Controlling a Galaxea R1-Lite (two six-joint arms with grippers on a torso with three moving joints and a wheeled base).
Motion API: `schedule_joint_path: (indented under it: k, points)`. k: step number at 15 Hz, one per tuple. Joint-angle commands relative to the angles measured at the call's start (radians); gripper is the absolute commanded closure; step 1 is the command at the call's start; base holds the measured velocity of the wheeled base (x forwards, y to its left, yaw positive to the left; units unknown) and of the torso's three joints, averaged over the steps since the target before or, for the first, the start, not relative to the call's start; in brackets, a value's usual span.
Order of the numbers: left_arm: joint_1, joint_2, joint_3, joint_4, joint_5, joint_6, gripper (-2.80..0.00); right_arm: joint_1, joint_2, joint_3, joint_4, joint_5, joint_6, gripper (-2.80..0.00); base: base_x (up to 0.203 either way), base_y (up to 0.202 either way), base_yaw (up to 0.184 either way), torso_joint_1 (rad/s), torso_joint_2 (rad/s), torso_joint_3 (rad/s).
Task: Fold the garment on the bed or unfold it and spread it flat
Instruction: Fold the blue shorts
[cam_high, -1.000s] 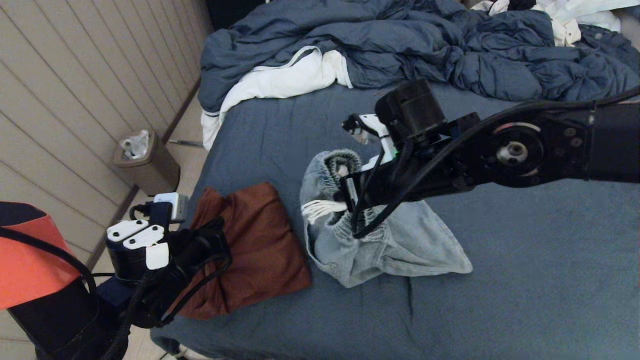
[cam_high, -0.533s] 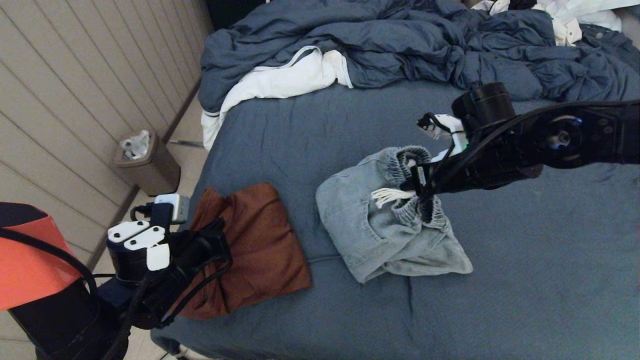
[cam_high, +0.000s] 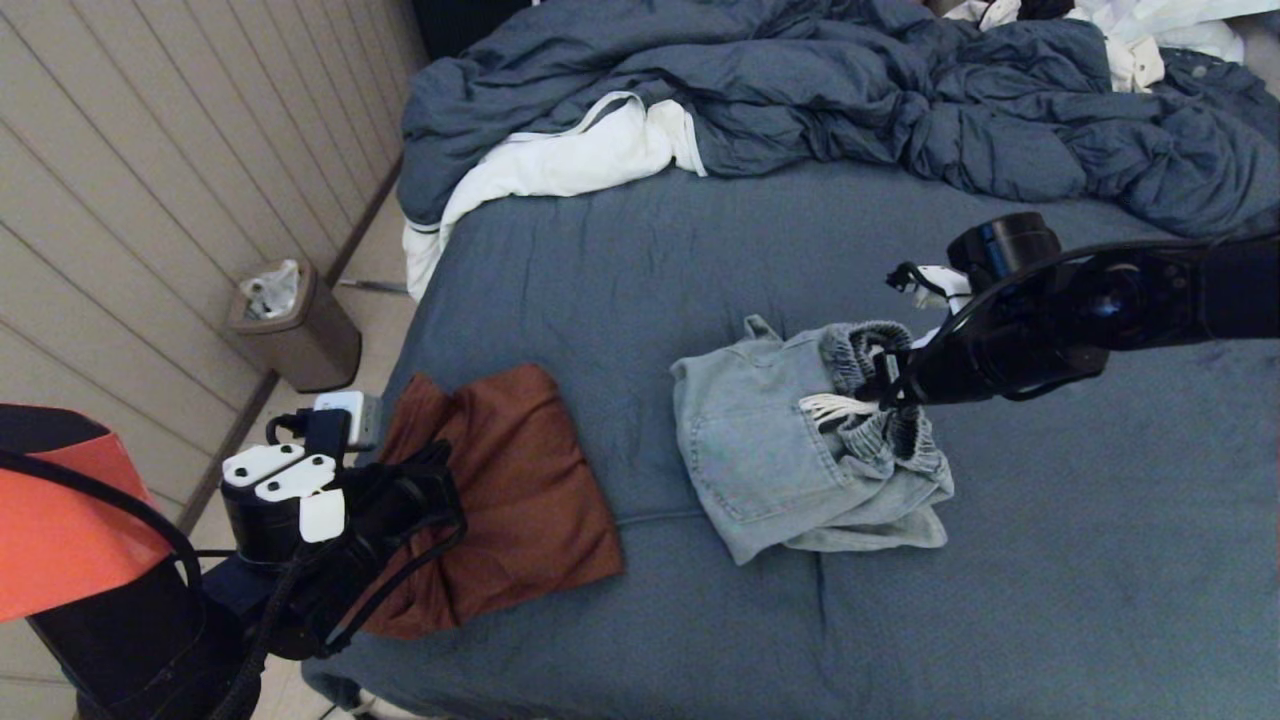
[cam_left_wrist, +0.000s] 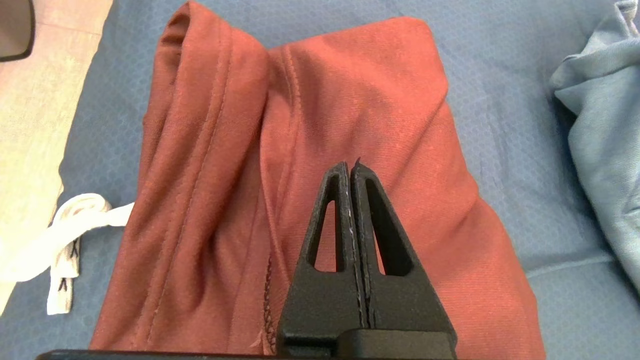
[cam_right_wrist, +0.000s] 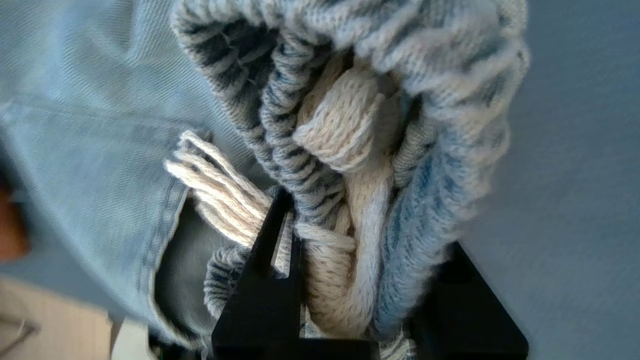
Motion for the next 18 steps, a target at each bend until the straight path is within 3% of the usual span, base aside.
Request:
schedule_joint_path:
  k: [1, 15, 16, 18]
  points:
    - [0.001, 0.002, -0.001, -0.009, 0.001, -0.002, 0.0, -0.01, 0.02, 0.004, -0.015, 0.001, -0.002, -2.8, 0.0, 0.0, 0.0, 0.0, 0.0, 0.0]
    - [0.001, -0.052, 0.004, -0.013, 0.004, -0.002, 0.0, -0.01, -0.213, 0.053, -0.011, 0.007, -0.012, -2.8, 0.0, 0.0, 0.0, 0.0, 0.0, 0.0]
    - [0.001, -0.078, 0.005, -0.008, 0.004, -0.001, 0.0, -0.009, -0.249, 0.084, -0.013, 0.007, -0.01, 0.0, 0.0, 0.0, 0.0, 0.0, 0.0, 0.0]
    - [0.014, -0.154, 0.001, 0.018, 0.006, 0.011, 0.0, -0.007, -0.343, 0.148, -0.013, 0.006, -0.008, 0.0, 0.0, 0.0, 0.0, 0.0, 0.0, 0.0]
